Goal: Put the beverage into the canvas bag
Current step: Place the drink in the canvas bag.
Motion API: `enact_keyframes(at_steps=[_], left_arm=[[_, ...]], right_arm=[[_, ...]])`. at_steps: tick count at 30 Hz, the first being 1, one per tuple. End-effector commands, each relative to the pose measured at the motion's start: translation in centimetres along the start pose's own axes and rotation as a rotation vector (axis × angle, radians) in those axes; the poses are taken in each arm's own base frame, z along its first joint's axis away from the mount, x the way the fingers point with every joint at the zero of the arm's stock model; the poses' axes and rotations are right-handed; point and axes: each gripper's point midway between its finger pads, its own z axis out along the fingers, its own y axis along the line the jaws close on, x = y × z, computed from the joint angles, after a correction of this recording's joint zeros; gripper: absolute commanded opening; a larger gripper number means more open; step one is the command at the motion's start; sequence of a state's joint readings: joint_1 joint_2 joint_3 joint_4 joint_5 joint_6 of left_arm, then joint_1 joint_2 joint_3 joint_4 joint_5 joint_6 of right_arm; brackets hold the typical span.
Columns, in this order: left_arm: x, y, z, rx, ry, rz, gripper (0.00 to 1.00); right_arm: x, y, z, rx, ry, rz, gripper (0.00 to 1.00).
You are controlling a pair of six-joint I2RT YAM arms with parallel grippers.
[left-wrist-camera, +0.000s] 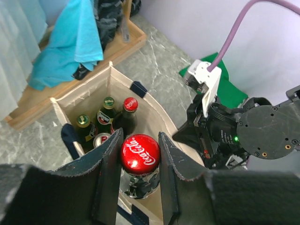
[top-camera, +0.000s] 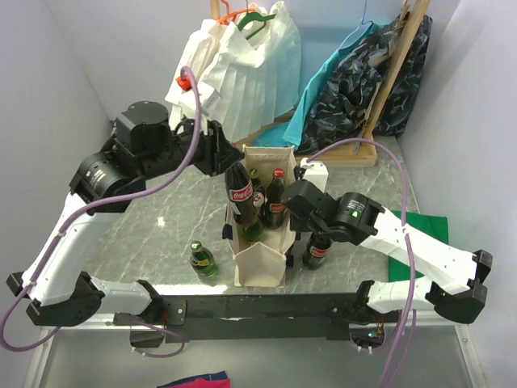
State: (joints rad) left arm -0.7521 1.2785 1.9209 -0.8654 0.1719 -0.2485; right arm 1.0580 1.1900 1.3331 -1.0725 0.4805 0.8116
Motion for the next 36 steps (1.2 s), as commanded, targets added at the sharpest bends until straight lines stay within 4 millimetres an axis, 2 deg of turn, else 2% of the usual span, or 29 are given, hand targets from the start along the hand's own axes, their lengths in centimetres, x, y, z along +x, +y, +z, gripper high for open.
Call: enact_keyframes(at_steps=[1,11,24,30,36], left_arm=[[-5.4,-3.2,-0.2,0.120,-0.220,0.040,0.01],[-2.3,-4.5,4.4,0.124,-0.141,0.053,0.01],[-0.1,-4.6,7.6,0.113,-0.122,-0.011,0.01],[1.0,-5.2,8.9,0.119,-0.103,0.009,0.01],[2.2,-4.7,10.1,0.053,-0.095,0.046,0.01]], right_arm=[[-0.1,-0.7,-0.2,0.036,-0.014,0.009,0.00],[-0.7,-0.8,-0.8,0.048,-0.023,0.007,0.00],[-0.9,-1.8,-1.6,0.075,-0.033,0.016,0.00],[-1.6,-1.8,-2.1,0.058,-0.059,0.039,0.00],[-1.6,-1.8,-2.2,0.055,-0.059,0.046,0.00]])
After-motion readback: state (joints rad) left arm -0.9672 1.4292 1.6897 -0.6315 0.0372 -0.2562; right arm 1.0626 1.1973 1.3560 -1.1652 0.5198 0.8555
